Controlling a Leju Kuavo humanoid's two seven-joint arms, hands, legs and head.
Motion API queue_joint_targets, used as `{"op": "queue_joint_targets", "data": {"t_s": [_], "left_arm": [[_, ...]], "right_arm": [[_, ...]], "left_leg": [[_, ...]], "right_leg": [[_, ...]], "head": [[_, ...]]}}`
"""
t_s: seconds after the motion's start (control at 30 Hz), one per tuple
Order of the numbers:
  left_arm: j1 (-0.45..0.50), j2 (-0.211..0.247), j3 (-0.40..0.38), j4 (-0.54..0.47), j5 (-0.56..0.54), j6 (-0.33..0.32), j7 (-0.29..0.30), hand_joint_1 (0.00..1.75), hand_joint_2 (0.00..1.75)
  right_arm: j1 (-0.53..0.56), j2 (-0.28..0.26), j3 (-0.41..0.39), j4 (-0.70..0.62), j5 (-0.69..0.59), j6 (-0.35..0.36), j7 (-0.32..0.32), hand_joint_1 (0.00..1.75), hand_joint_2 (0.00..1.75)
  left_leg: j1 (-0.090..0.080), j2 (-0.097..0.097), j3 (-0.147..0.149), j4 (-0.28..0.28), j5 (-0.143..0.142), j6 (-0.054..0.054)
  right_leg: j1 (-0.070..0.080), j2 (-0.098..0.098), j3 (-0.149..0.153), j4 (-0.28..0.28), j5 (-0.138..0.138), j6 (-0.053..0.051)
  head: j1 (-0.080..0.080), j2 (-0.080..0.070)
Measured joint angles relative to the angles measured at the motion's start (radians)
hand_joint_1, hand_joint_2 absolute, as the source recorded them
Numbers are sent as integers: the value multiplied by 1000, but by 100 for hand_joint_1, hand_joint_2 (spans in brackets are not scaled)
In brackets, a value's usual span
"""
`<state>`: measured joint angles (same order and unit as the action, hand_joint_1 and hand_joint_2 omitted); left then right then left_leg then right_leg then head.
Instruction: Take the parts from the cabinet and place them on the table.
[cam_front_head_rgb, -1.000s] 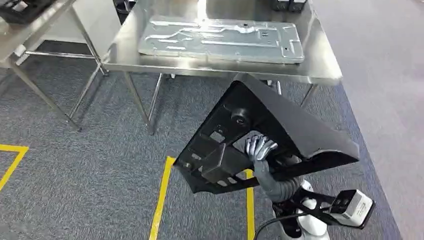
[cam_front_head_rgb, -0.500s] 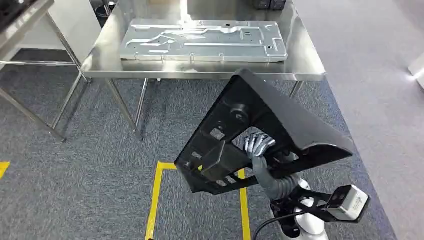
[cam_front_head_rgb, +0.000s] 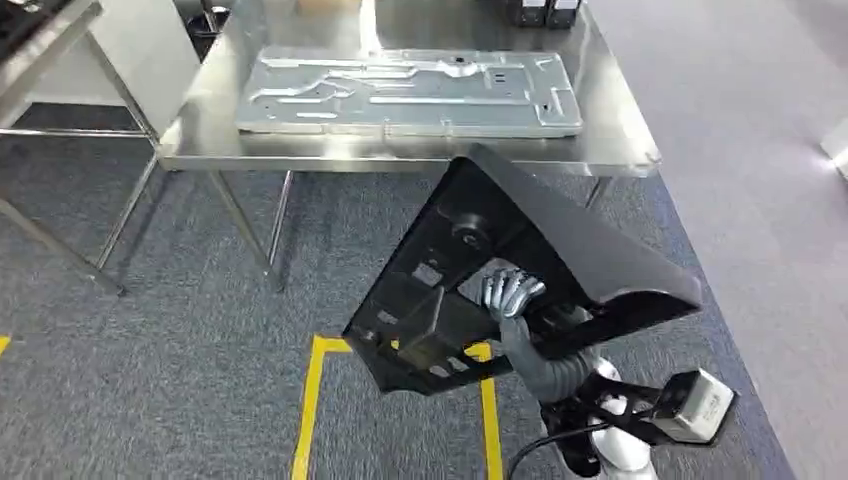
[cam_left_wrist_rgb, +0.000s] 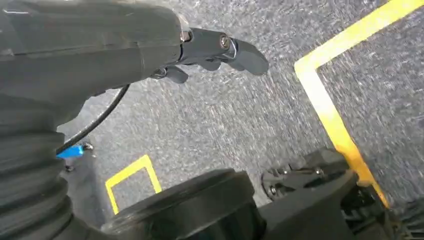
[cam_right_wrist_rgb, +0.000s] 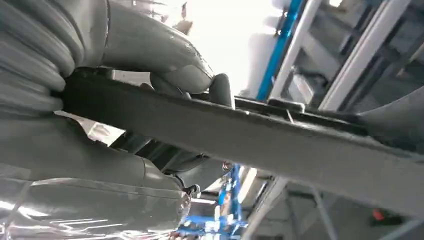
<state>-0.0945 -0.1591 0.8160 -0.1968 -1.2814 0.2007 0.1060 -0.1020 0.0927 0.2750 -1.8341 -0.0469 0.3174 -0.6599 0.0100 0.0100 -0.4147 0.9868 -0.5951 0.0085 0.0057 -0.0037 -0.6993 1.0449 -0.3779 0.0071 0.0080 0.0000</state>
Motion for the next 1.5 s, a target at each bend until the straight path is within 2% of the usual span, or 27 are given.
{"op": "queue_joint_targets", "data": {"t_s": [0.07,0.1,0.13,0.2,0.23,0.27,0.3,0.4,0.47,0.5,0.6,0.63,0.7,0.77,0.83,0.9,0.97,1.07,1.1,1.13,1.23,1.27,1.3,1.33,1.4,1.43,1.5], "left_arm": [[1,0,0,0,-4,0,0,0,175],[-1,0,0,0,-4,3,1,0,175],[-1,0,0,0,-4,3,1,0,175],[-9,0,1,0,-1,4,-4,0,175],[-16,0,1,0,-1,4,-4,0,175],[-18,0,2,0,1,5,-5,0,175],[-20,0,2,0,4,5,-5,0,175],[-15,0,2,0,3,6,-1,0,175],[-15,0,3,0,4,6,-2,0,175],[-15,-1,3,0,4,6,-3,0,175],[-16,-5,3,0,-1,3,-3,0,175],[-16,-5,3,0,-3,3,-3,0,175],[-16,-5,3,0,-5,3,-3,0,175],[-15,-5,3,0,-6,3,-3,0,175],[-15,-5,3,0,-6,3,-3,0,175],[-13,-6,3,0,-6,3,-3,0,175],[-12,-6,3,0,-6,3,-2,0,175],[-12,-5,3,0,-6,5,-2,0,175],[-12,-5,3,0,-7,6,-3,0,175],[-12,-5,3,0,-7,6,-3,0,175],[-23,-3,3,0,-3,6,-10,0,175],[-28,-3,4,0,-3,6,-12,0,175],[-30,-3,4,0,-2,6,-13,0,175],[-29,-3,4,0,-2,6,-14,0,175],[-22,-3,4,0,-3,6,-13,0,175],[-16,-3,4,0,-2,6,-13,0,175],[-14,-2,6,0,-2,6,-13,0,175]], "right_arm": [[-2,0,1,-2,1,-2,2,166,175],[-2,0,1,-8,2,-3,7,166,175],[-3,0,2,-12,2,-3,11,166,175],[-1,1,7,-17,3,-3,15,166,175],[-1,1,10,-17,5,-3,18,166,175],[-1,1,13,-17,6,-3,20,166,175],[-1,1,16,-17,7,-3,21,166,175],[-2,2,19,-22,10,-6,31,166,175],[-4,2,20,-22,12,-9,34,166,175],[-3,2,21,-22,15,-13,40,166,175],[-9,3,23,-30,17,-16,53,166,175],[-11,4,23,-34,17,-17,53,166,175],[-12,4,23,-36,16,-18,53,166,175],[-9,3,23,-36,16,-18,56,166,175],[-9,2,23,-36,16,-18,60,166,175],[-9,2,23,-36,16,-18,61,166,175],[-12,2,24,-37,16,-15,63,166,175],[-12,1,26,-37,16,-12,63,166,175],[-13,1,26,-38,16,-12,63,166,175],[-14,1,27,-38,16,-11,63,166,175],[-17,1,32,-38,16,-8,63,166,175],[-16,1,33,-38,16,-7,64,166,175],[-16,1,35,-38,16,-6,64,166,175],[-16,1,37,-38,16,-6,64,166,175],[-16,1,42,-39,16,-5,64,166,175],[-16,1,45,-39,16,-3,63,166,175],[-16,1,45,-39,17,-3,63,166,175]], "left_leg": [[-4,1,17,13,19,-13],[2,-1,6,48,21,-14],[1,-2,-32,121,28,-15],[1,-3,-121,253,-31,-21],[1,-3,-155,294,-81,-22],[1,-3,-174,303,-99,-23],[0,-3,-177,283,-84,-22],[0,-3,-136,63,120,-13],[-10,-1,-149,40,73,-9],[-10,-1,-143,45,106,1],[2,-2,-134,30,120,16],[2,-2,-130,26,121,18],[2,0,-129,25,120,23],[2,-1,-128,25,116,25],[4,-4,-120,26,109,21],[7,-5,-102,26,96,12],[1,-5,-101,29,84,-4],[2,0,-95,15,82,-17],[2,0,-90,19,75,-25],[4,-2,-95,43,62,-27],[2,-3,-204,263,-41,-29],[1,-3,-237,326,-57,-29],[1,-3,-247,340,-46,-27],[1,-3,-235,306,-8,-23],[-1,-3,-168,142,99,-10],[-5,-4,-144,70,128,1],[-10,-3,-127,35,103,6]], "right_leg": [[-6,3,26,-9,-10,-13],[-10,3,45,-22,-13,-16],[-11,3,56,-27,-19,-25],[-11,3,72,-30,-36,-29],[-9,3,82,-30,-45,-31],[-7,5,91,-29,-53,-32],[-6,8,102,-28,-61,-32],[-3,12,135,-22,-86,-27],[-3,14,130,-20,-89,-20],[-2,13,130,-19,-92,-12],[-2,9,136,-16,-106,3],[-3,8,125,14,-125,12],[-11,8,54,150,-192,22],[-18,8,-16,264,-217,29],[-26,7,-17,225,-156,34],[-30,5,53,63,-53,33],[-20,2,92,-15,-57,24],[-16,6,88,-14,-66,6],[-27,7,96,-26,-63,-5],[-26,6,102,-30,-66,-11],[-18,2,110,-29,-75,-26],[-15,1,112,-28,-77,-29],[-12,2,116,-28,-81,-31],[-9,5,124,-28,-86,-31],[-4,10,142,-27,-96,-29],[-4,11,145,-28,-101,-27],[-2,13,136,-22,-102,-15]], "head": [[-1,0],[0,0],[-1,0],[-2,0],[-1,0],[-1,0],[-2,0],[-1,0],[0,0],[-3,0],[-4,0],[1,0],[1,0],[1,0],[1,0],[1,0],[1,0],[0,0],[0,0],[-1,0],[-2,0],[-3,0],[-2,0],[-2,0],[-2,0],[-2,0],[0,0]]}}
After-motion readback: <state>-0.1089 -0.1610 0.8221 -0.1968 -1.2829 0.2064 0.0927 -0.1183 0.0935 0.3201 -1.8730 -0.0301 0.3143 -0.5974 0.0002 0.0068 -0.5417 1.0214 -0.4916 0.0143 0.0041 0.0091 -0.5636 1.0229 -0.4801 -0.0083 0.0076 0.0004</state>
